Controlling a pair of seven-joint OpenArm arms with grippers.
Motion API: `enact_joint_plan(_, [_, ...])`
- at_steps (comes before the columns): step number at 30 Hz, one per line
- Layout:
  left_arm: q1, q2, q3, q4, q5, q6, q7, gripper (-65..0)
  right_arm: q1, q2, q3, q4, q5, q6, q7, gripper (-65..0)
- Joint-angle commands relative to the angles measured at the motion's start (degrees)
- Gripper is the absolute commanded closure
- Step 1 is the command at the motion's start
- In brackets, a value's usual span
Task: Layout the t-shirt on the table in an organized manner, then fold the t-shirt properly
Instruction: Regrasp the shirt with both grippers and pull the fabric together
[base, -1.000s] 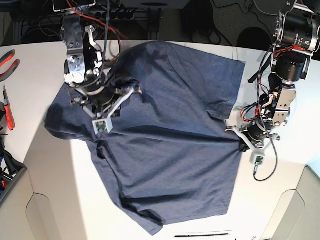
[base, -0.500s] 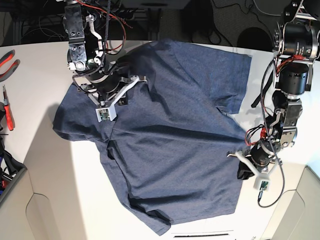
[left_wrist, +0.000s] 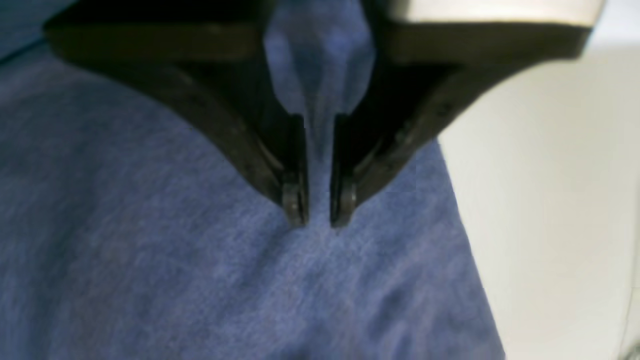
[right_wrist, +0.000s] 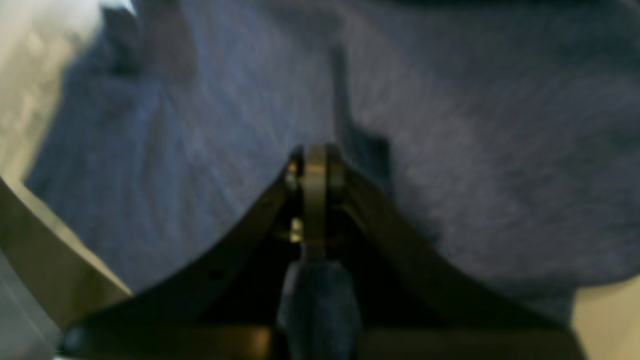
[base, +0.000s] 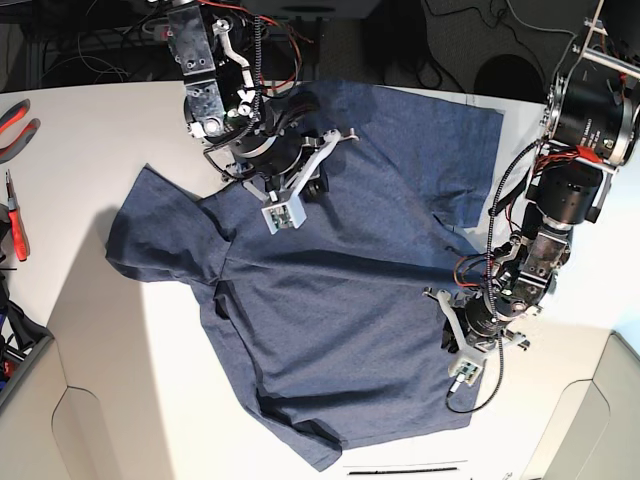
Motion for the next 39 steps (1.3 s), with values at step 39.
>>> enact_joint_plan(39, [3.1, -1.2, 6.9, -3.9, -8.7, -7.1, 21.9, -2.8, 12.5, 13.5, 12.5, -8.6, -12.5, -9.9, 3.2, 0.0])
